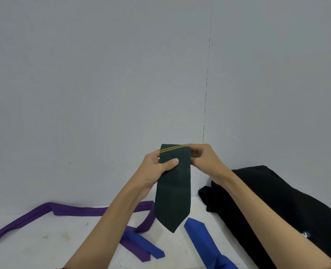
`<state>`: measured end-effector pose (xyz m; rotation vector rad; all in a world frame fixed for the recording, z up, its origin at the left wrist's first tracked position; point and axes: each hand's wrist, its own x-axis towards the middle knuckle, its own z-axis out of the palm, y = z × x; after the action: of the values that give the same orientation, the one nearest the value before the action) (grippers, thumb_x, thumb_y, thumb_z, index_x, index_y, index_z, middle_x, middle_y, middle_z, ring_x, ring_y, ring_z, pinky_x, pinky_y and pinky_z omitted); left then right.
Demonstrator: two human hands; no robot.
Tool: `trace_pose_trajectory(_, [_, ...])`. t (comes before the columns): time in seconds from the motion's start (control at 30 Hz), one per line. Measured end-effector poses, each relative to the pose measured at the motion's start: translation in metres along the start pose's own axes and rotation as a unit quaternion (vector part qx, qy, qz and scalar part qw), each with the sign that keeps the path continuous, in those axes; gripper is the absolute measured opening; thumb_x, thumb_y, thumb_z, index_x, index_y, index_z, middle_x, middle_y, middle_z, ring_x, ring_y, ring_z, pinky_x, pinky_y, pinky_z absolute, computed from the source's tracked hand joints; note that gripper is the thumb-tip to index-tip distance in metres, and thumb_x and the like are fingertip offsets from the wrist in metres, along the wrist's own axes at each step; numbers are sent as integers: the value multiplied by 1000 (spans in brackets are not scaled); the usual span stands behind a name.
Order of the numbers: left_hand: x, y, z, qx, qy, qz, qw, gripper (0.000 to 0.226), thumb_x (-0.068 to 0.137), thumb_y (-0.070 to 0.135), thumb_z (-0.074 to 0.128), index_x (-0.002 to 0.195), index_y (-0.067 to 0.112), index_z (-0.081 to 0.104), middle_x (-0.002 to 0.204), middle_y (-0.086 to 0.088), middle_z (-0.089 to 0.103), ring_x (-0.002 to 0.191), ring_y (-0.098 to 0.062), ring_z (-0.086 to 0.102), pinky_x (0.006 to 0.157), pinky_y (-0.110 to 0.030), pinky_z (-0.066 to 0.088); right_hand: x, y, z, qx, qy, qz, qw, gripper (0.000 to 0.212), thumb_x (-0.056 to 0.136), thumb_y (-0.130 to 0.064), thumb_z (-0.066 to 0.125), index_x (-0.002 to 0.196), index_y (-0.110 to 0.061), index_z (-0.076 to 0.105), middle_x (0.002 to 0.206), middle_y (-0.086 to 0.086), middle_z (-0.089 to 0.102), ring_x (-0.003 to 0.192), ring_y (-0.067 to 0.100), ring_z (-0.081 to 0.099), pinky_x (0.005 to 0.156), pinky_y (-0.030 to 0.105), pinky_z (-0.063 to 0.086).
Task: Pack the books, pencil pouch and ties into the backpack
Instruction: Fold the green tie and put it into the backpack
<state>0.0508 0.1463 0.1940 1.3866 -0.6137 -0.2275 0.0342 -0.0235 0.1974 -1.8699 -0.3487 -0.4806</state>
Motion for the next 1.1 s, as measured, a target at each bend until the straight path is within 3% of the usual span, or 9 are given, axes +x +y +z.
trace_pose_trajectory(0.1, [0, 0, -1, 3, 0, -4, 1000, 23, 85, 9, 66, 108, 14, 65, 96, 0, 73, 85, -13, 68, 68, -21, 53, 0, 2, 2, -11, -9, -3, 1000, 37, 82, 6, 64, 91, -29, 71, 91, -10, 74, 90, 9, 69, 78, 23, 56])
trace_pose_trajectory(0.37, [-6, -13, 5, -43, -55, -66, 995, 23, 87, 8, 61, 110, 7, 64, 99, -6, 73, 85, -15, 70, 69, -23, 55, 8, 2, 1, -15, 110, -35, 993, 42, 80, 9, 63, 79, -32, 72, 80, -17, 72, 83, 5, 69, 73, 21, 56])
trace_pose_trajectory(0.53, [-4, -17, 5, -27, 10, -19, 999, 20, 85, 7, 65, 104, 12, 67, 113, -7, 68, 100, -19, 65, 79, -25, 53, 3, 6, 3, -27, 105, -23, 994, 46, 81, 10, 60, 78, -34, 72, 79, -17, 72, 83, 4, 69, 72, 18, 54])
trace_pose_trajectory(0.63, [2, -14, 5, 47, 80, 34, 995, 27, 80, 11, 71, 107, 14, 67, 127, 9, 48, 108, -3, 52, 71, -9, 47, -2, 7, 4, -25, 88, -4, 996, 42, 83, 9, 59, 81, -31, 73, 78, -18, 72, 82, 8, 69, 69, 19, 55])
trace_pose_trajectory(0.73, [6, -13, 3, 43, 75, 56, 995, 25, 80, 9, 71, 104, 18, 70, 131, 15, 47, 116, -5, 48, 75, -11, 45, -6, 5, 6, -11, 63, 16, 998, 33, 86, 7, 59, 93, -22, 73, 75, -20, 71, 78, 0, 67, 66, 15, 52])
trace_pose_trajectory(0.83, [7, -13, 3, 8, 55, 52, 997, 22, 82, 7, 68, 99, 21, 71, 109, 8, 69, 103, -12, 62, 74, -17, 52, -11, 3, 7, 16, 34, 26, 999, 33, 87, 3, 61, 88, -28, 71, 77, -19, 72, 77, -4, 67, 68, 13, 50])
trace_pose_trajectory(0.9, [9, -14, 3, 7, 74, 46, 996, 19, 82, 7, 68, 96, 20, 72, 94, 2, 74, 92, -17, 67, 71, -21, 55, -14, 2, 6, 35, 13, 38, 999, 28, 88, 1, 60, 95, -24, 72, 87, -9, 74, 86, 6, 69, 75, 20, 54])
trace_pose_trajectory(1.0, [12, -16, 4, 16, 94, 29, 995, 20, 82, 10, 70, 101, 16, 72, 97, -4, 73, 95, -23, 68, 82, -33, 56, -18, 1, 6, 80, -21, 72, 994, 27, 91, -1, 52, 109, -10, 70, 99, 7, 73, 93, 20, 69, 83, 28, 54])
trace_pose_trajectory(1.1, [14, -18, 5, 11, 122, 30, 992, 18, 82, 10, 70, 99, 17, 71, 97, -3, 73, 92, -20, 67, 80, -31, 56, -21, 1, 10, 191, -3, 120, 974, 31, 96, -22, 43, 105, -8, 69, 92, 6, 72, 87, 20, 66, 82, 29, 50])
